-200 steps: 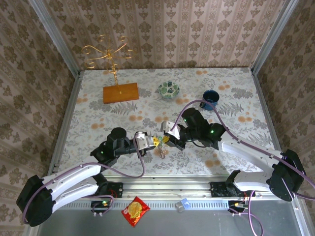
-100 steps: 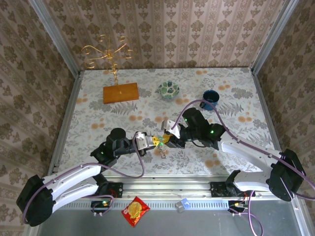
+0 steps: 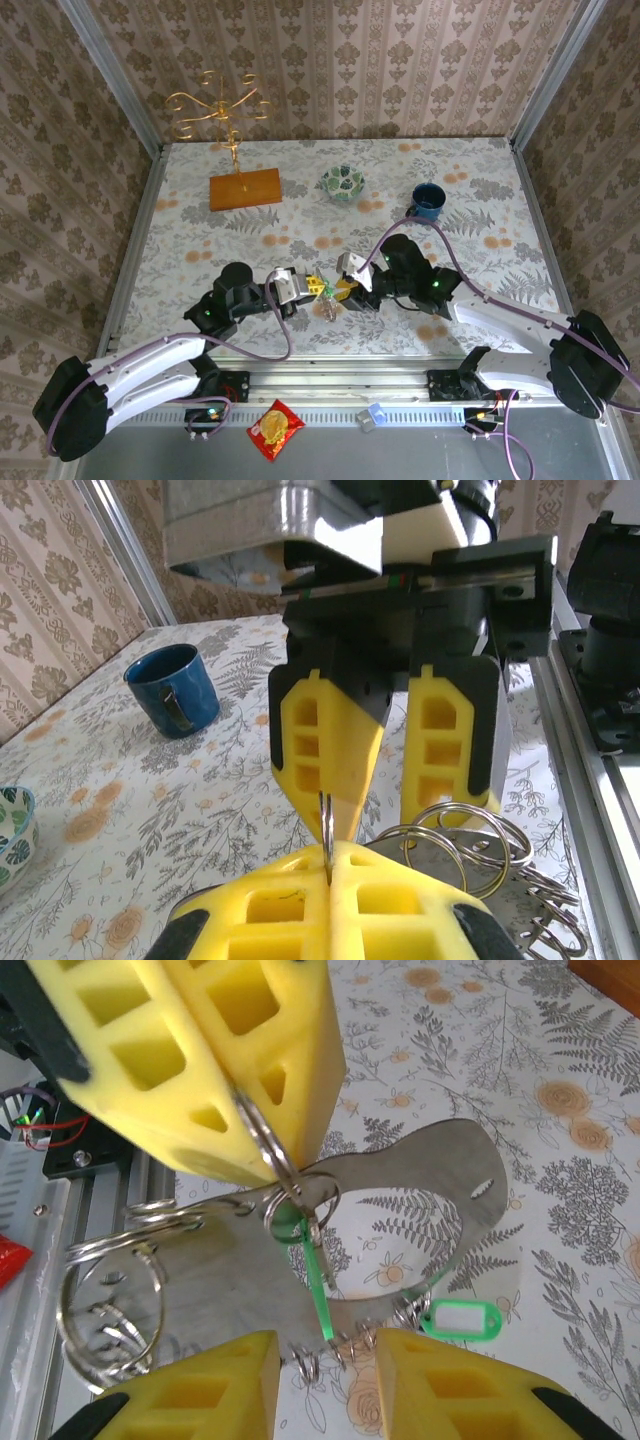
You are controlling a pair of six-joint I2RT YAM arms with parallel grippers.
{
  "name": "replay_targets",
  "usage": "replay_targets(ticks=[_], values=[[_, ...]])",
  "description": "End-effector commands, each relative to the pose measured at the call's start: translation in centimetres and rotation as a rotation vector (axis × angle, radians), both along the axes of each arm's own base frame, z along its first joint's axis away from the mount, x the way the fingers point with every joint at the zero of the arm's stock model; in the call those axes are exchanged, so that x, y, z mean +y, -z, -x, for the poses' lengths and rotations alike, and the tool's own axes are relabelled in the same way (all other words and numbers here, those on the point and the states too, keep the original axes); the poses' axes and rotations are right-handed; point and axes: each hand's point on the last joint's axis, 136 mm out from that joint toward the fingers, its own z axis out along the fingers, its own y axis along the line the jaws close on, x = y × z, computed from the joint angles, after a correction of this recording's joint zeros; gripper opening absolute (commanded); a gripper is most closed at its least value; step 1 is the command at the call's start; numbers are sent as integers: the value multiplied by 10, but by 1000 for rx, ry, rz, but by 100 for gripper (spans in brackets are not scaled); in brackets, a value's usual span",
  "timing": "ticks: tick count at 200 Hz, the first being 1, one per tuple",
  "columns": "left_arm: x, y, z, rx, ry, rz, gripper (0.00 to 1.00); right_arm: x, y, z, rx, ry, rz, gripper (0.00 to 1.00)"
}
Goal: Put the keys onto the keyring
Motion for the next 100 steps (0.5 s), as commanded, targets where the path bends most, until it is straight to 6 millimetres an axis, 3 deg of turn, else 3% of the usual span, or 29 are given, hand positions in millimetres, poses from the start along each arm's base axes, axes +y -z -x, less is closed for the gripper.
replay_targets(ticks=[1,58,100], values=[[0,-19,4,-17,16,83,0,11,-7,1,-10,-23,-76,33],[-1,-23,4,-11,21,104,0,21,-3,-1,-22,-34,-112,38],[0,-25,5,-11,21,112,0,29,-8,2,-22,-78,-152,36]])
